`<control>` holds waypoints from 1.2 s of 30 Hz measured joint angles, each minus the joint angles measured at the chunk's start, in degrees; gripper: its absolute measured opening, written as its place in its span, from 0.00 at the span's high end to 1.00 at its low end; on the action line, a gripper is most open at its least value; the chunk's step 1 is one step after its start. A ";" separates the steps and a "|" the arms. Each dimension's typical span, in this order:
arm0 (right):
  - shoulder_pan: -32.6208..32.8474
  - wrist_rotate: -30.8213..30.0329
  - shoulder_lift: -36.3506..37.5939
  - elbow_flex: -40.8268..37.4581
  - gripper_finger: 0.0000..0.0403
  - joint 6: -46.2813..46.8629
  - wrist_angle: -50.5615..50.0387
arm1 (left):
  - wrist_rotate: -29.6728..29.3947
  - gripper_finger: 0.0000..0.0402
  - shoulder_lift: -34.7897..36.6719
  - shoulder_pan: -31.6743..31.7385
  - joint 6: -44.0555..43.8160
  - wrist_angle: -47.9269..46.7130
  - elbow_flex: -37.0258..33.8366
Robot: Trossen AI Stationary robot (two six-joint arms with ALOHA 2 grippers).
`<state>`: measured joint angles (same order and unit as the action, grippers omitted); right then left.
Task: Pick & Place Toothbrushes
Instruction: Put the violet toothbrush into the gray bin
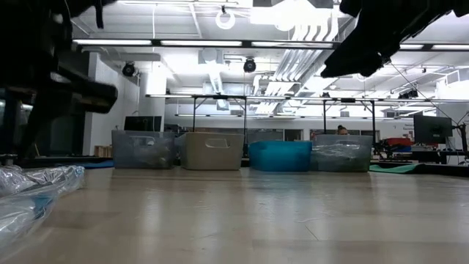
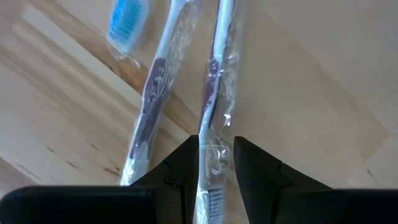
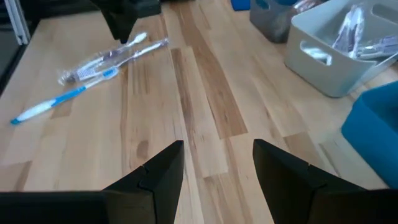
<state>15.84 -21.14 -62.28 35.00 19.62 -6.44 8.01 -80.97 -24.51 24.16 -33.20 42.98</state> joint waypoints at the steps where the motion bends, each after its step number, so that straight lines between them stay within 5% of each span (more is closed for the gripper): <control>1: 0.11 0.14 -0.49 0.00 0.54 -0.16 0.28 | -0.03 0.76 -0.70 0.00 -0.41 0.13 0.00; 18: 0.30 0.25 -3.52 -0.03 0.54 -0.36 2.89 | -2.82 0.76 -6.48 0.04 -0.48 1.47 0.22; 26: 0.30 0.26 -3.52 -0.02 0.54 -0.40 2.84 | -3.13 0.97 -6.82 0.13 -0.50 1.70 0.17; 36: 0.53 2.89 -3.52 -0.05 0.54 -2.86 2.98 | -3.31 1.00 -5.42 0.12 -0.48 -1.95 1.16</control>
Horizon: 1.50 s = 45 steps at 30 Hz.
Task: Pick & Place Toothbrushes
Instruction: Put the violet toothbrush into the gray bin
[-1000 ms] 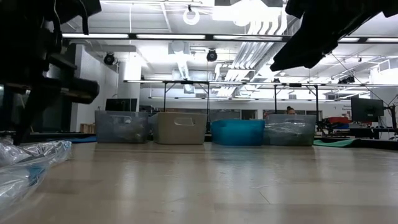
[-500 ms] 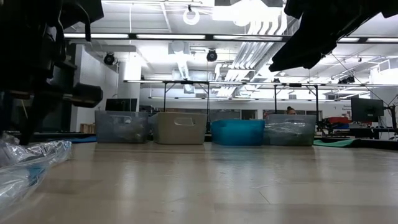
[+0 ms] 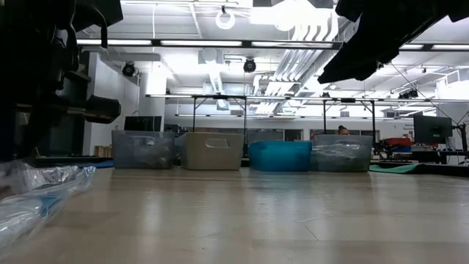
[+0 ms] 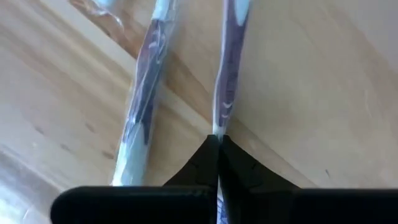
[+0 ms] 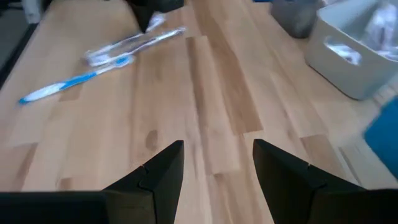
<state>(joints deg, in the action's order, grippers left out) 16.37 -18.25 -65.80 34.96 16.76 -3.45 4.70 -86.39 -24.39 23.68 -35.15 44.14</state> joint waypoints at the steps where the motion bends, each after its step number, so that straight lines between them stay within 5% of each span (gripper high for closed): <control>1: 0.29 0.49 0.00 -0.44 0.54 -0.77 1.26 | -0.15 1.00 0.56 -0.01 0.00 -0.35 0.02; 9: 0.35 3.02 3.11 -10.34 0.54 -6.44 20.38 | -5.18 1.00 5.60 0.01 -1.05 -2.32 0.24; 17: -2.48 12.45 7.20 -17.54 0.54 -6.47 33.15 | -8.74 1.00 9.74 0.08 -1.07 -2.39 0.30; 25: -5.33 14.20 7.96 -22.12 0.54 -5.67 38.41 | -9.54 1.00 10.79 5.15 -0.81 -0.89 0.33; 34: -7.11 15.48 7.93 -22.22 0.54 -4.57 38.00 | -9.34 1.00 11.32 16.72 6.77 5.07 1.88; 45: -7.11 15.46 7.91 -22.20 0.54 -4.48 37.83 | -11.85 1.00 10.77 31.04 32.95 0.83 14.66</control>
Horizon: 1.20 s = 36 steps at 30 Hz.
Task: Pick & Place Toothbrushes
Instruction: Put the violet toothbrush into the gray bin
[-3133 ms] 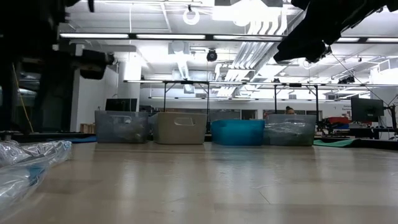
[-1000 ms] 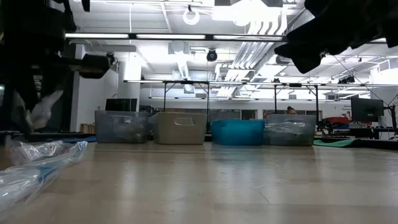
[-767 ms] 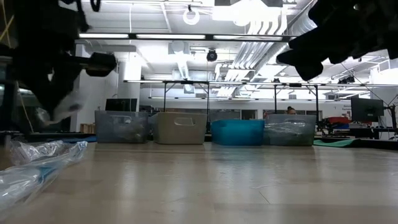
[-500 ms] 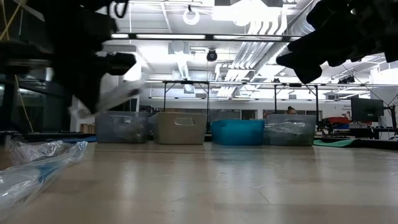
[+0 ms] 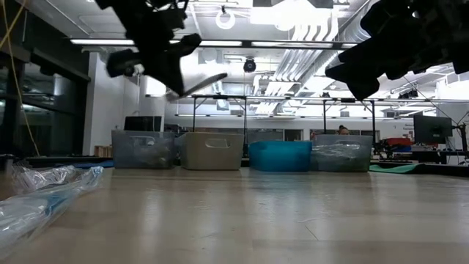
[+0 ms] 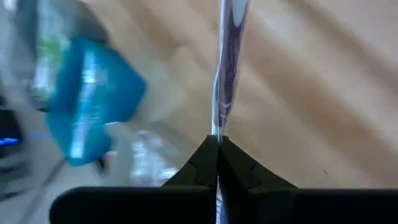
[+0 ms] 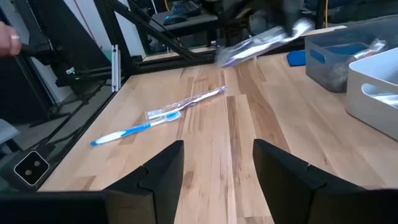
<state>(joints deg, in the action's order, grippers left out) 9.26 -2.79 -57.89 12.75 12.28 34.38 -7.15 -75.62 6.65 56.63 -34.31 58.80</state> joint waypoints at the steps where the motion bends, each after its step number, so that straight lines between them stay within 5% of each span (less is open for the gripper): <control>1: 0.00 -0.02 0.00 0.00 0.54 -0.05 0.01 | -0.05 1.00 -0.28 1.51 2.53 0.39 0.84; 12: 0.00 -0.22 0.00 0.04 0.54 -0.08 0.23 | 0.01 1.00 -9.40 17.03 21.05 10.68 5.03; 23: 0.00 -0.22 0.00 0.04 0.54 -0.10 0.60 | 0.90 1.00 -17.95 26.79 16.60 17.76 6.34; 36: -0.02 -0.26 0.00 0.04 0.54 -0.10 0.60 | 0.31 1.00 -23.68 28.70 18.40 19.18 6.34</control>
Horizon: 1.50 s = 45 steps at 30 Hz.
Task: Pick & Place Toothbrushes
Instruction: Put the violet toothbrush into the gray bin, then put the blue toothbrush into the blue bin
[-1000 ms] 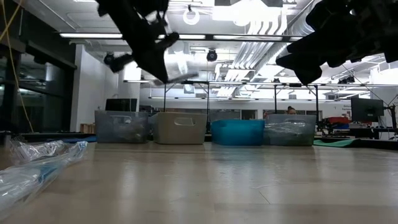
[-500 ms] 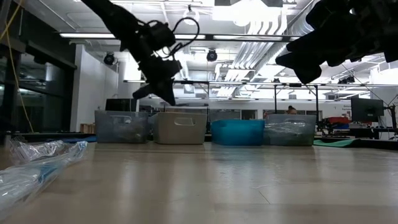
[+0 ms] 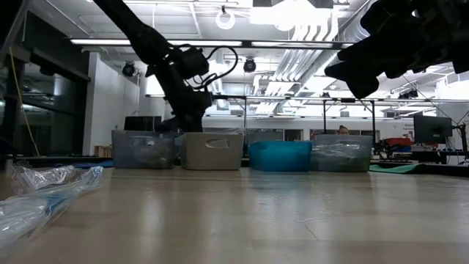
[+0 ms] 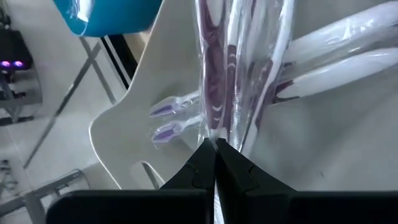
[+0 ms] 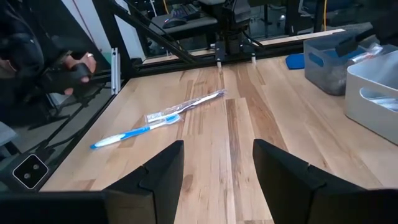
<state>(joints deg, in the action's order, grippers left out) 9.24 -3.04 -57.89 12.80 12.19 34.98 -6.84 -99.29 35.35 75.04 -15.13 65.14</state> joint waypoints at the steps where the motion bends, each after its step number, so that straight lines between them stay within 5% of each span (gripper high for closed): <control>1: 0.01 0.02 0.00 0.00 0.54 0.00 0.00 | -0.04 1.00 -0.27 -0.11 0.57 0.53 0.00; 11: 0.00 -0.24 -0.02 0.00 0.54 0.01 0.00 | -4.83 1.00 -0.91 1.34 2.60 1.26 0.62; 31: 0.00 -0.22 -0.02 0.00 0.54 0.15 -0.02 | 0.07 0.99 -0.91 1.38 8.88 1.00 0.68; 45: 0.02 -0.20 -0.02 0.00 0.54 0.22 -0.02 | -6.09 0.66 2.69 0.08 8.49 -2.40 0.68</control>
<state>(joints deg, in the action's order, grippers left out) 9.26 -3.24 -57.91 12.80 12.40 34.96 -12.93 -96.60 35.44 83.53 -17.53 65.82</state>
